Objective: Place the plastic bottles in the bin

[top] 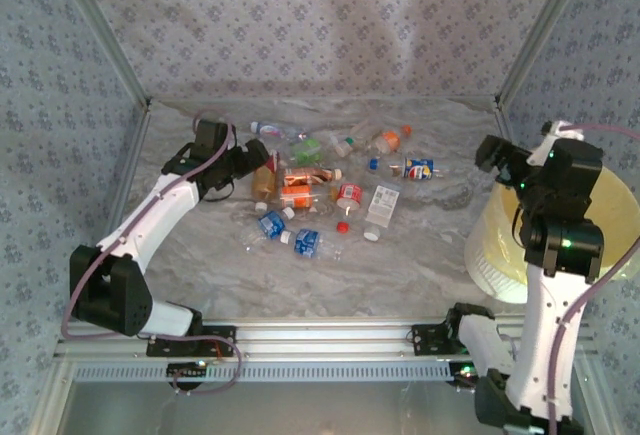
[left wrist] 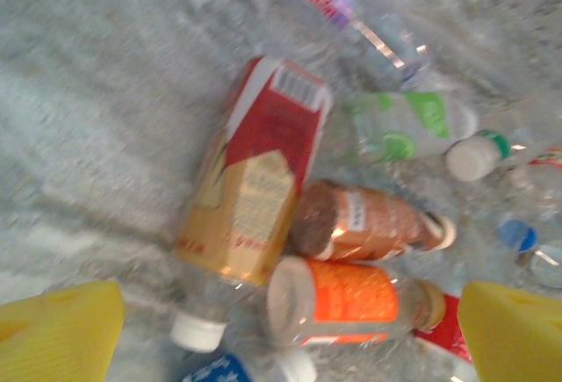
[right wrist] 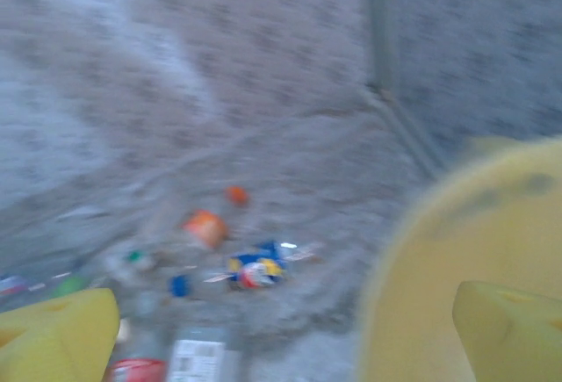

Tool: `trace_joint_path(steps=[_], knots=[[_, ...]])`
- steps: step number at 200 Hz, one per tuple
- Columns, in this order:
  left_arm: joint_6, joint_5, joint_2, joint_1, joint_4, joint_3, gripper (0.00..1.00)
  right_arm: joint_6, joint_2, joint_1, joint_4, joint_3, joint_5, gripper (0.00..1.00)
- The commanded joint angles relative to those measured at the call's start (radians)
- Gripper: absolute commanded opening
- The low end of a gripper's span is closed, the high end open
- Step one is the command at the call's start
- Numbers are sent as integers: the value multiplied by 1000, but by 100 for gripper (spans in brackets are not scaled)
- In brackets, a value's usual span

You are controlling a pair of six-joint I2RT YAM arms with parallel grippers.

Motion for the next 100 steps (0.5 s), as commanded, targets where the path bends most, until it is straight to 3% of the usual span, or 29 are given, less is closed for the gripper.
trace_joint_path(steps=[1, 26, 55, 88, 100], knots=[[-2, -12, -63, 2, -115, -39, 98, 7, 3, 123, 149, -47, -104, 100], [131, 34, -109, -13, -146, -94, 98, -68, 52, 285, 217, -92, -76, 100], [255, -68, -161, -103, -180, -157, 98, -158, 115, 445, 288, -139, 32, 100], [441, -55, -147, -199, -264, -170, 98, -216, 161, 545, 409, -204, 58, 100], [513, -114, -123, -239, -323, -134, 98, -234, 171, 564, 449, -238, 66, 100]])
